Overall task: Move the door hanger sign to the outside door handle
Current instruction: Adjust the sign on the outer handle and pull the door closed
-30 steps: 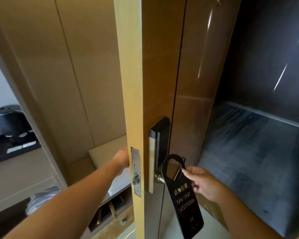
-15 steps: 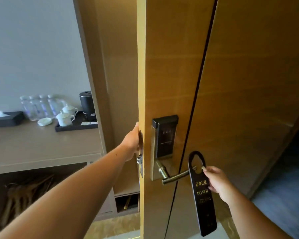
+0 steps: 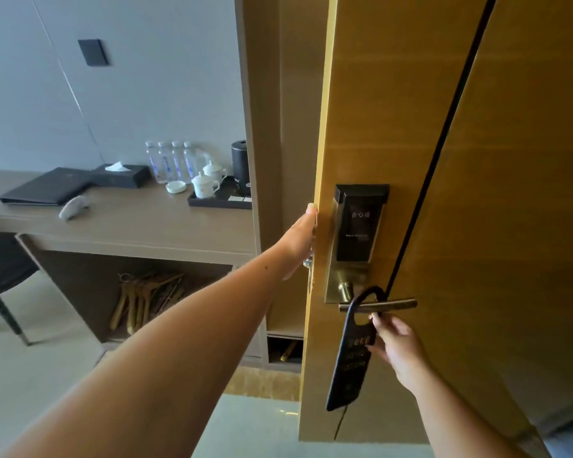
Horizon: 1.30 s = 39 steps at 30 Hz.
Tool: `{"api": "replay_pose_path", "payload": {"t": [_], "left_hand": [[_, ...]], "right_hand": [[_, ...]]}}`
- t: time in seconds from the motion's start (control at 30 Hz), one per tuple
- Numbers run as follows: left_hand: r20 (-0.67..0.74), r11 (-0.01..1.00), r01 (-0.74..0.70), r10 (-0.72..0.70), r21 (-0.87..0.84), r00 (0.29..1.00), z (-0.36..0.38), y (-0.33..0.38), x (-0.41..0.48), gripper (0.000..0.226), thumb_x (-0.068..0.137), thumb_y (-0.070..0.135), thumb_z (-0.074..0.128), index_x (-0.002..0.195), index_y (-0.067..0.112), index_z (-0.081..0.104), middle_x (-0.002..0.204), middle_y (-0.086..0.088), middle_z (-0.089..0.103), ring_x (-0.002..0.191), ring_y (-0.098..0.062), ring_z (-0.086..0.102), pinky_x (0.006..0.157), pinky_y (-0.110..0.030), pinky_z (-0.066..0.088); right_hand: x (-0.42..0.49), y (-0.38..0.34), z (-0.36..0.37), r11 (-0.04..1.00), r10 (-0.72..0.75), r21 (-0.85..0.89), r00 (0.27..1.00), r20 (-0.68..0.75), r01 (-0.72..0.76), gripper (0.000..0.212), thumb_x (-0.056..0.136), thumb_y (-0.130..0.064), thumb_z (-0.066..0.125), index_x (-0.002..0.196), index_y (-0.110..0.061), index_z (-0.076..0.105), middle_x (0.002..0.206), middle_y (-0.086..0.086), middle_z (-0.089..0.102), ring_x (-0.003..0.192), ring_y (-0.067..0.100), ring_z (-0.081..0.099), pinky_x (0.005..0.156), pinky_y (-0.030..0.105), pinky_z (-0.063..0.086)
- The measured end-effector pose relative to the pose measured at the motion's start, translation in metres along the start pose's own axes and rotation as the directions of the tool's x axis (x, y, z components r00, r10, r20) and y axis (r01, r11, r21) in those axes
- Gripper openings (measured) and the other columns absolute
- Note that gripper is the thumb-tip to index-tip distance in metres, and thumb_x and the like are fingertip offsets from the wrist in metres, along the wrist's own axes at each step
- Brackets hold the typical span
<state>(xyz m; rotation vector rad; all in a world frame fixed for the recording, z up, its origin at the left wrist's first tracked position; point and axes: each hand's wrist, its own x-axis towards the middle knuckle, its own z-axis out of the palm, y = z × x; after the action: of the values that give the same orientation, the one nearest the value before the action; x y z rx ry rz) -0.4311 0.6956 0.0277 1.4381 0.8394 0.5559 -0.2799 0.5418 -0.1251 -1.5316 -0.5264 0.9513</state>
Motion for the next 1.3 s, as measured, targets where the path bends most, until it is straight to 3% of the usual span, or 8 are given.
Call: {"api": "replay_pose_path", "payload": {"t": [0.13, 0.33, 0.53, 0.73, 0.83, 1.0, 1.17, 1.3], "left_hand": [[0.056, 0.997, -0.038, 0.034, 0.063, 0.998, 0.000, -0.004, 0.000, 0.074, 0.086, 0.069, 0.015, 0.144, 0.025, 0.020, 0.151, -0.007, 0.029, 0.138, -0.028, 0.026, 0.099, -0.038, 0.026], [0.087, 0.985, -0.080, 0.067, 0.154, 0.994, -0.006, -0.008, -0.003, 0.063, 0.091, 0.061, 0.013, 0.143, 0.026, 0.019, 0.148, -0.007, 0.032, 0.131, -0.026, 0.033, 0.093, -0.036, 0.028], [0.076, 0.934, -0.187, 0.172, 0.305, 0.982, -0.016, -0.009, -0.005, 0.050, 0.095, 0.053, 0.015, 0.123, 0.020, 0.042, 0.114, -0.001, 0.052, 0.098, -0.014, 0.050, 0.086, -0.034, 0.035], [0.088, 0.905, -0.241, 0.224, 0.352, 0.971, -0.018, -0.009, -0.012, 0.038, 0.095, 0.051, 0.021, 0.101, 0.024, 0.046, 0.089, 0.008, 0.053, 0.085, -0.010, 0.052, 0.081, -0.034, 0.038], [0.147, 0.877, -0.291, 0.253, 0.383, 0.956, -0.021, -0.008, -0.020, 0.036, 0.096, 0.050, 0.021, 0.086, 0.027, 0.047, 0.084, 0.006, 0.053, 0.081, -0.011, 0.051, 0.083, -0.036, 0.041], [0.308, 0.821, -0.370, 0.251, 0.434, 0.918, -0.028, -0.003, -0.036, 0.055, 0.094, 0.054, 0.019, 0.108, 0.014, 0.054, 0.103, -0.007, 0.060, 0.093, -0.022, 0.056, 0.088, -0.042, 0.046], [0.466, 0.793, -0.448, 0.239, 0.412, 0.852, -0.025, 0.001, -0.051, 0.058, 0.092, 0.058, 0.018, 0.103, 0.015, 0.055, 0.099, -0.007, 0.064, 0.081, -0.022, 0.063, 0.078, -0.038, 0.049], [0.585, 0.784, -0.517, 0.252, 0.343, 0.771, -0.020, 0.000, -0.058, 0.046, 0.092, 0.058, 0.019, 0.084, 0.030, 0.055, 0.085, 0.006, 0.062, 0.058, -0.012, 0.063, 0.060, -0.028, 0.047]], "right_hand": [[-0.002, 0.005, 0.030, 1.000, -0.013, -0.017, 0.998, 0.058, 0.014, 0.009, 0.084, -0.026, 0.064, 0.092, -0.022, 0.066, 0.090, -0.002, 0.063, 0.081, 0.015, 0.063, 0.057, 0.026, 0.057], [-0.001, 0.007, 0.038, 0.983, -0.087, -0.169, 0.994, -0.067, 0.075, 0.009, 0.088, -0.025, 0.059, 0.079, -0.025, 0.061, 0.087, 0.000, 0.070, 0.078, 0.017, 0.069, 0.058, 0.025, 0.055], [0.001, -0.001, 0.035, 0.952, -0.096, -0.303, 0.979, -0.180, 0.038, 0.022, 0.087, -0.028, 0.059, 0.068, -0.019, 0.057, 0.072, 0.002, 0.066, 0.069, 0.017, 0.067, 0.053, 0.024, 0.050], [-0.009, 0.003, 0.035, 0.928, -0.116, -0.371, 0.962, -0.246, 0.017, 0.011, 0.089, -0.019, 0.057, 0.078, -0.019, 0.058, 0.077, 0.003, 0.068, 0.069, 0.019, 0.067, 0.062, 0.034, 0.058], [-0.021, 0.008, 0.031, 0.972, -0.055, -0.235, 0.962, -0.266, -0.010, 0.006, 0.086, -0.010, 0.061, 0.081, -0.014, 0.062, 0.081, 0.001, 0.068, 0.075, 0.017, 0.068, 0.064, 0.031, 0.058], [-0.050, 0.015, 0.021, 0.997, 0.076, -0.008, 0.946, -0.314, -0.083, 0.006, 0.081, -0.001, 0.065, 0.087, -0.003, 0.064, 0.086, 0.007, 0.069, 0.078, 0.017, 0.068, 0.057, 0.022, 0.057], [-0.083, 0.021, 0.025, 0.992, 0.121, 0.079, 0.888, -0.444, -0.096, 0.011, 0.081, 0.003, 0.064, 0.089, -0.004, 0.062, 0.087, 0.003, 0.065, 0.082, 0.020, 0.064, 0.078, 0.037, 0.053], [-0.112, 0.022, 0.027, 0.989, 0.147, 0.110, 0.818, -0.556, -0.103, 0.020, 0.084, 0.009, 0.057, 0.102, 0.000, 0.061, 0.107, 0.017, 0.062, 0.093, 0.028, 0.060, 0.086, 0.043, 0.051]]}}
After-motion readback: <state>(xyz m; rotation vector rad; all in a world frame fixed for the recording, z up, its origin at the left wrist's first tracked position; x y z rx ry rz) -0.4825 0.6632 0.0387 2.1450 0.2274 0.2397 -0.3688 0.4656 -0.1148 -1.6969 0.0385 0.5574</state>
